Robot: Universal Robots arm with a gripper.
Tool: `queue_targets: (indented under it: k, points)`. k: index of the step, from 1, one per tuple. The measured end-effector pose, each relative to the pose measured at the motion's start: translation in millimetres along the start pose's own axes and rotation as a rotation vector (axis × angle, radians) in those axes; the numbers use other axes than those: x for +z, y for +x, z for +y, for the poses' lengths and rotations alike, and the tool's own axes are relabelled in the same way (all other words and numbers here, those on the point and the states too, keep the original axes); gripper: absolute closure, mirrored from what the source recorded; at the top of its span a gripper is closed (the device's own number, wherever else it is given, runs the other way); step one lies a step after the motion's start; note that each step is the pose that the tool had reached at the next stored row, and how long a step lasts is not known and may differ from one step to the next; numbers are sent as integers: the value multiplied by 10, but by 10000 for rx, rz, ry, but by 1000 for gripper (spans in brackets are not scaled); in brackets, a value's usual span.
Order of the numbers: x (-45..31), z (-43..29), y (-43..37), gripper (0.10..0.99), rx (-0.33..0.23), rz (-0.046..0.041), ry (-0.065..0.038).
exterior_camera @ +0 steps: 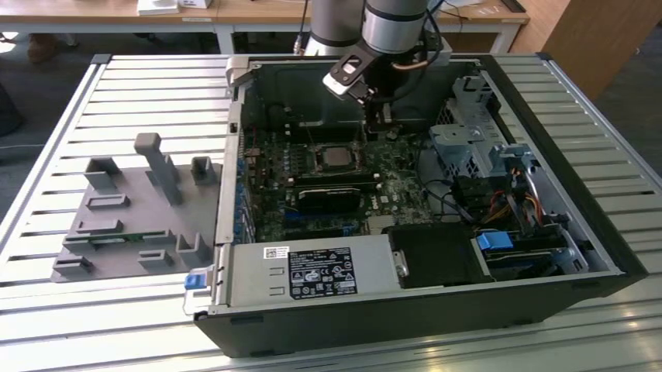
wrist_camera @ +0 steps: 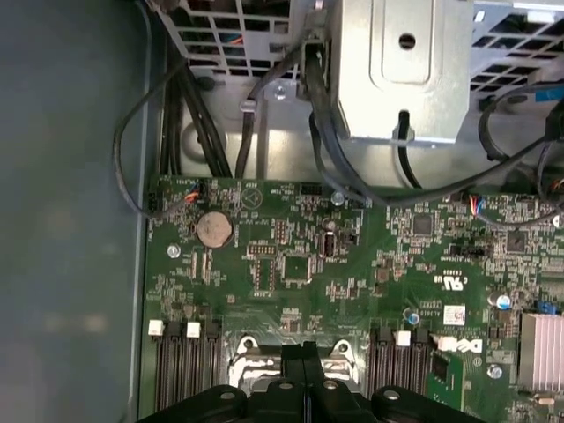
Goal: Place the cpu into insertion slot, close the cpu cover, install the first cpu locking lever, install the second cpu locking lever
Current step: 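Close the cpu cover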
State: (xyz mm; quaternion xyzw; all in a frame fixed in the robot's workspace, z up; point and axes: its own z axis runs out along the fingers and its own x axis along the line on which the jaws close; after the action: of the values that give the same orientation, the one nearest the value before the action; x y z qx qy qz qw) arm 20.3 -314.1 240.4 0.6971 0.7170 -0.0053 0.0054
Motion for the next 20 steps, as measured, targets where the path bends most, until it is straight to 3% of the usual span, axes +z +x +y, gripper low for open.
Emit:
queue_targets:
  k: [13, 20]
  points:
    - [31, -172, 11, 980, 0, 0, 0]
    - [103, -224, 14, 980, -1, 1, 13]
